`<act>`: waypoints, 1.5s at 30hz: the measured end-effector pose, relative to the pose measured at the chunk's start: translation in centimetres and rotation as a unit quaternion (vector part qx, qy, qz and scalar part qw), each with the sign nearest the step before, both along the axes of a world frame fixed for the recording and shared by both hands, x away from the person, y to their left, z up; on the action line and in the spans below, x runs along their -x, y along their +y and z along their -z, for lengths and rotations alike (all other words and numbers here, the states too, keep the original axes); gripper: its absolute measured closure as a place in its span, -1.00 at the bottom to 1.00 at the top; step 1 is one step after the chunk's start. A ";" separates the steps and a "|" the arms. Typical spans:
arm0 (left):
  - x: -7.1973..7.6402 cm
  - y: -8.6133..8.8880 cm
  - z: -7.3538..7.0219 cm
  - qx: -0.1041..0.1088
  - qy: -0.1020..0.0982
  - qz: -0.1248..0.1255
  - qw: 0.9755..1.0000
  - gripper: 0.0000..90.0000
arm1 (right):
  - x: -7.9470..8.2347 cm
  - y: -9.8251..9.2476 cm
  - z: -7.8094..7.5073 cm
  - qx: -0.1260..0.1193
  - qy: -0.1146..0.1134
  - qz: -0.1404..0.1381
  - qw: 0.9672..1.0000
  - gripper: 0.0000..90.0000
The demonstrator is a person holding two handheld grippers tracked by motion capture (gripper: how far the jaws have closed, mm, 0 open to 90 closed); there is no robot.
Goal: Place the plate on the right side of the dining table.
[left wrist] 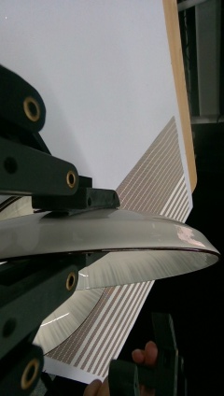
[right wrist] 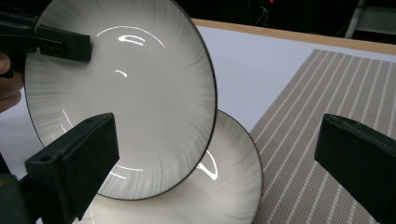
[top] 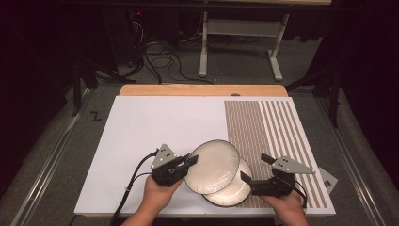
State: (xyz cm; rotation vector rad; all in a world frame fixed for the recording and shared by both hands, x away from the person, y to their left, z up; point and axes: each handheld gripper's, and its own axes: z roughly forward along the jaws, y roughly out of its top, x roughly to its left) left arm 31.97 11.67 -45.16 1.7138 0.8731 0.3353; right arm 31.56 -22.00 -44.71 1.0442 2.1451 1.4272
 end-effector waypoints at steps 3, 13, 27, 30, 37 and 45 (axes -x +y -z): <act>0.0 0.1 0.0 -0.001 -0.001 0.003 1.000 0.78 | -1.1 1.2 0.2 0.007 0.011 -0.012 1.000 -0.99; 0.0 0.2 0.0 0.000 -0.001 0.005 1.000 0.78 | -3.5 2.6 0.3 -0.007 0.037 -0.017 0.999 -0.95; 0.1 0.3 0.0 0.001 -0.005 0.010 1.000 0.78 | -3.6 3.9 3.5 -0.026 0.082 -0.056 0.995 -0.33; 0.1 0.3 0.0 0.000 -0.007 0.012 1.000 0.78 | -3.6 4.1 3.6 -0.022 0.088 -0.064 0.994 -0.17; 0.1 0.4 0.0 -0.001 -0.010 0.018 1.000 0.77 | -3.5 3.8 3.7 -0.021 0.095 -0.073 0.993 0.12; 0.1 0.5 0.0 0.001 -0.012 0.023 1.000 0.77 | -3.6 3.6 3.8 -0.021 0.094 -0.075 0.993 0.34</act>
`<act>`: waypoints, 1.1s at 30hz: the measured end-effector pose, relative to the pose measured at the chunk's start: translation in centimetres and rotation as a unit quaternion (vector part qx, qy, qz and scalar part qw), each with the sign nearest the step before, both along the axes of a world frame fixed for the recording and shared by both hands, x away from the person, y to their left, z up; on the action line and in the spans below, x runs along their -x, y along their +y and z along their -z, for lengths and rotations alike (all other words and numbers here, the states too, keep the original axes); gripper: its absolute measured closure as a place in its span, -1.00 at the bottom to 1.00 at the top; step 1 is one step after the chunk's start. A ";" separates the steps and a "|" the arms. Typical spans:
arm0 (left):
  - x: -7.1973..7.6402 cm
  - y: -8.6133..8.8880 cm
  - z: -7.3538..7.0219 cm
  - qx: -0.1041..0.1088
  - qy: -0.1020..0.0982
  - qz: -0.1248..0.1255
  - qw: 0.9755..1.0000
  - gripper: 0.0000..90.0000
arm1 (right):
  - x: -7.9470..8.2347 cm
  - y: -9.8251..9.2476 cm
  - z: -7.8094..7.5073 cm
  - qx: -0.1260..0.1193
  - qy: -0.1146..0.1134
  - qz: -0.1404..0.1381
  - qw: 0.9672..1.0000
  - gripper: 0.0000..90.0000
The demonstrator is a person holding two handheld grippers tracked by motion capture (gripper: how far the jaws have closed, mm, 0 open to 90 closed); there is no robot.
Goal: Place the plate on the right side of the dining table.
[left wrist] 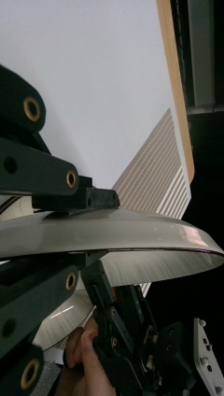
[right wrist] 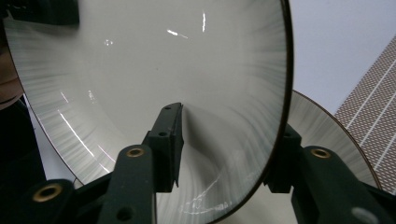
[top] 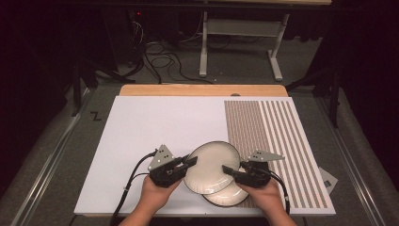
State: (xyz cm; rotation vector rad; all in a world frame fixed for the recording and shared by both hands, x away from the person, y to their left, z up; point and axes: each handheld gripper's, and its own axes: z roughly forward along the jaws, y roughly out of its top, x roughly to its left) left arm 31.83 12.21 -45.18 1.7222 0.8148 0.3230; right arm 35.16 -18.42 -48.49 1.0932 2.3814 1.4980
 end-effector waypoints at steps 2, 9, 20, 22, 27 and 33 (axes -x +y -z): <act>0.0 0.0 0.0 0.000 0.002 0.000 1.000 0.77 | -0.1 -0.3 0.0 -0.005 0.006 -0.001 1.000 0.39; 0.1 -0.1 -0.3 -0.001 0.004 0.002 1.000 0.78 | -0.2 -1.1 -0.1 -0.033 0.031 -0.006 0.999 0.59; 0.3 -0.4 -0.8 -0.006 0.001 0.015 1.000 0.77 | 0.5 -2.3 -1.2 -0.047 0.007 -0.006 0.999 0.74; 0.2 -0.4 -0.8 -0.002 0.000 0.015 1.000 0.77 | 0.6 -2.4 -1.5 -0.048 0.001 -0.004 0.999 0.75; 0.2 -0.3 -0.8 0.000 0.001 0.018 1.000 0.75 | 0.9 -2.5 -2.1 -0.047 -0.014 -0.001 0.999 0.78; -0.2 -0.5 -0.6 0.008 0.015 0.014 1.000 0.73 | 1.2 -2.8 -2.9 -0.046 -0.038 0.010 0.998 0.82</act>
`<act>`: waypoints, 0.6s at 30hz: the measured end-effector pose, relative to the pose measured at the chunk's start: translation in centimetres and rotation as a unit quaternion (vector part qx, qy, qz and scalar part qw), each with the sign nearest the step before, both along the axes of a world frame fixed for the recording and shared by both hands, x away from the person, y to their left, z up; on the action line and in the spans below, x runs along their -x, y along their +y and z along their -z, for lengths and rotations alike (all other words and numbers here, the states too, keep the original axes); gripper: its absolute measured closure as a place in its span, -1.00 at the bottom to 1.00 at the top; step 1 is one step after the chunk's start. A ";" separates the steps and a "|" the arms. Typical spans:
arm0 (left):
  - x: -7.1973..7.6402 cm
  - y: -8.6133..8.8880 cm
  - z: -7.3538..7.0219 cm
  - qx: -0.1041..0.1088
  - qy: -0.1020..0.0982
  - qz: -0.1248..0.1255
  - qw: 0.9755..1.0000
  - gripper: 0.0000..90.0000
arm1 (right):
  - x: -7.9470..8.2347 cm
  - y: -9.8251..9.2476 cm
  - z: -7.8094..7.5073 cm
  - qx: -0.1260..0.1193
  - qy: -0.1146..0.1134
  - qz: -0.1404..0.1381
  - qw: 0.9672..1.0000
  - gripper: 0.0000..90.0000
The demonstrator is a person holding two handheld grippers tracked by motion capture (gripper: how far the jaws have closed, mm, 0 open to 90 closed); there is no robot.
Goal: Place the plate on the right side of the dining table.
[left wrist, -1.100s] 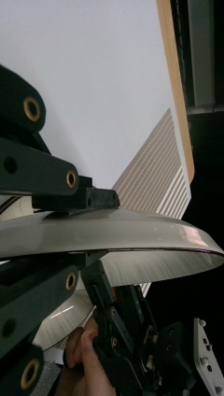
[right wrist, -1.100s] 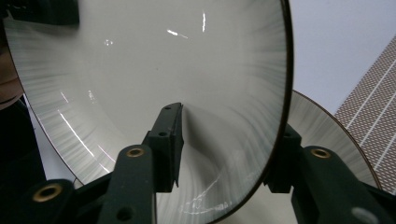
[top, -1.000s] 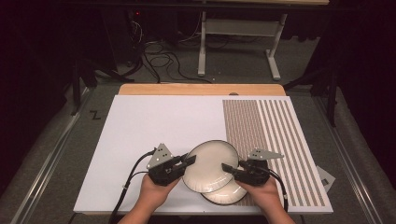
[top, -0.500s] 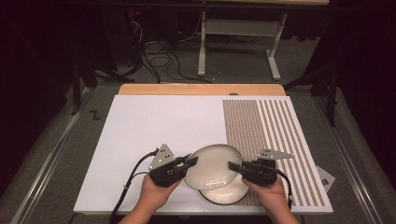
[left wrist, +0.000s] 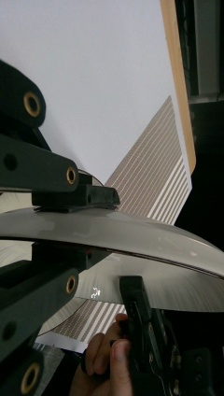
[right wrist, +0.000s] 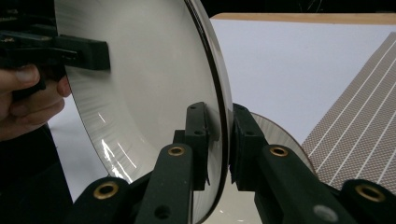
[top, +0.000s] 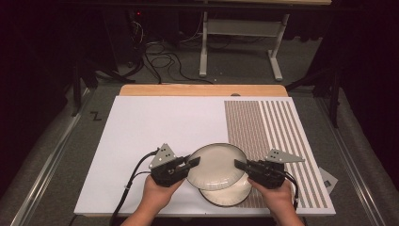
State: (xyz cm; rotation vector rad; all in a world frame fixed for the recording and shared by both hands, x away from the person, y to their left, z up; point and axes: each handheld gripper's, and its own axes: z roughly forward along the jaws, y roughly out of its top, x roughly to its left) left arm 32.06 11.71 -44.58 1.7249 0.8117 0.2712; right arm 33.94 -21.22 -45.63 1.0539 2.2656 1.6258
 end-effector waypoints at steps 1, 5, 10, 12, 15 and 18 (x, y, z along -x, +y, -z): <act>0.0 0.0 0.0 0.000 0.000 0.000 1.000 0.73 | 0.0 0.0 0.0 0.000 0.000 0.000 1.000 0.82; -0.6 -0.2 0.3 0.012 0.017 0.005 1.000 0.73 | 0.0 -0.4 -0.6 -0.002 -0.016 0.011 1.000 0.85; -1.2 -0.6 0.3 0.024 0.026 0.004 0.999 0.72 | -0.2 -0.9 -1.1 -0.003 -0.020 0.018 1.000 0.86; -1.3 -0.8 0.2 0.024 0.026 0.004 0.999 0.72 | -0.2 -1.1 -1.4 -0.004 -0.020 0.022 1.000 0.86; -1.6 -1.1 -0.4 0.022 0.022 0.005 1.000 0.72 | -0.5 -1.5 -1.8 -0.005 -0.024 0.021 0.999 0.87; -2.1 -1.7 -1.1 0.020 0.015 0.006 1.000 0.72 | -0.7 -1.9 -2.3 -0.007 -0.028 0.024 0.999 0.86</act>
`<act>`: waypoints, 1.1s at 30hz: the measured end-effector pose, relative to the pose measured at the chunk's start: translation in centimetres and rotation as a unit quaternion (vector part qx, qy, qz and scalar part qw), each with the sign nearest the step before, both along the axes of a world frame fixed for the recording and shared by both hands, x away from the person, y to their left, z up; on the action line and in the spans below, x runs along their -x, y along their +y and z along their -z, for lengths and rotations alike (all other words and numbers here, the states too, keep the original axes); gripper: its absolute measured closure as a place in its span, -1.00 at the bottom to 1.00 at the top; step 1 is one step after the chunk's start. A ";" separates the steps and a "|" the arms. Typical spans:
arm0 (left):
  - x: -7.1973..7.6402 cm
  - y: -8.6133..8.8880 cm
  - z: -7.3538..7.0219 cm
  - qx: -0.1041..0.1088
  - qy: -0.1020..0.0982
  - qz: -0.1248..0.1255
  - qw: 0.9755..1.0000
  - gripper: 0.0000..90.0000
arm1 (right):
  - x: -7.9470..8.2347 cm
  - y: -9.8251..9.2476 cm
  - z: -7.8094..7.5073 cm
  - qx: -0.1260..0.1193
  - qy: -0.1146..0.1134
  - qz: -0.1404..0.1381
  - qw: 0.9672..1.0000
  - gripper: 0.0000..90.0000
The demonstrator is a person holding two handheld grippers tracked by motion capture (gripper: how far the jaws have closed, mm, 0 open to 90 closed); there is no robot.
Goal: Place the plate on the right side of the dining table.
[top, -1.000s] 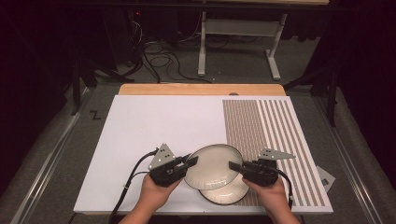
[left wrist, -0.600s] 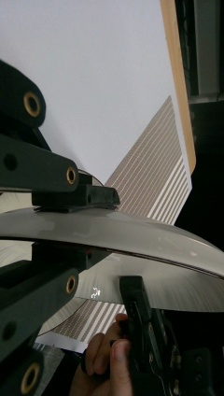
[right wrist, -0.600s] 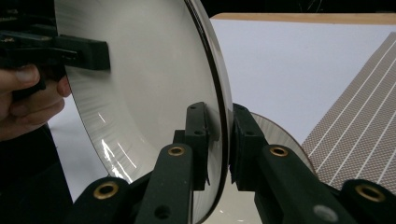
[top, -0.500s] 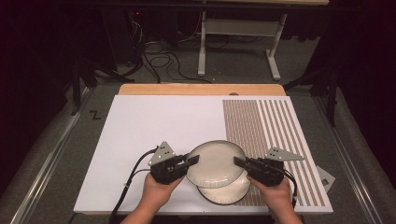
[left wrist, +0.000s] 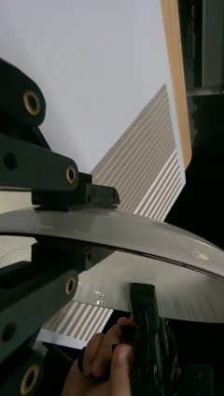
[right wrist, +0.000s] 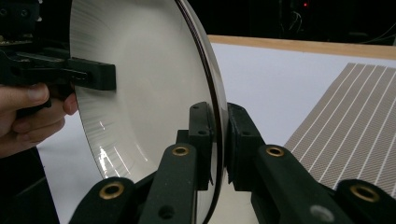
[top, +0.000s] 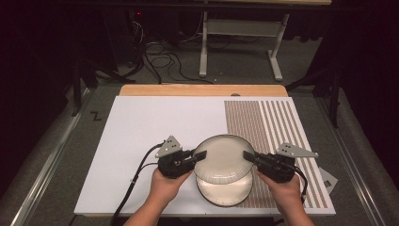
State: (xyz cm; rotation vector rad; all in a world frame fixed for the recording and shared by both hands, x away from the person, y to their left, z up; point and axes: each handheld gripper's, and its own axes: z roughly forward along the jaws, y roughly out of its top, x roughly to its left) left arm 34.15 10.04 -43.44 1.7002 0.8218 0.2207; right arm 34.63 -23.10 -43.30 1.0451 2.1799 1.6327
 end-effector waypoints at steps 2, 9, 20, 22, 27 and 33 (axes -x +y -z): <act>-0.2 -0.2 -0.2 -0.001 -0.001 0.000 1.000 0.71 | -0.1 -0.1 -0.1 0.000 -0.003 0.002 1.000 0.86; -1.5 -1.9 -0.8 -0.004 -0.003 0.000 1.000 0.70 | -0.9 -1.5 -0.8 0.003 -0.006 0.018 1.000 0.86; -3.0 -4.3 -0.9 0.009 0.005 0.003 1.000 0.70 | -1.7 -3.7 -1.4 -0.007 -0.010 0.049 0.999 0.84; -3.5 -4.8 -0.8 0.013 0.010 0.005 1.000 0.70 | -1.9 -4.2 -1.3 -0.011 -0.007 0.055 0.998 0.84; -4.6 -6.1 -0.7 0.015 0.018 0.013 1.000 0.70 | -2.5 -5.5 -1.1 -0.016 -0.003 0.061 0.998 0.85; -6.4 -7.6 -0.3 0.029 0.037 0.034 0.998 0.72 | -3.2 -7.4 -1.0 -0.027 0.010 0.070 0.997 0.87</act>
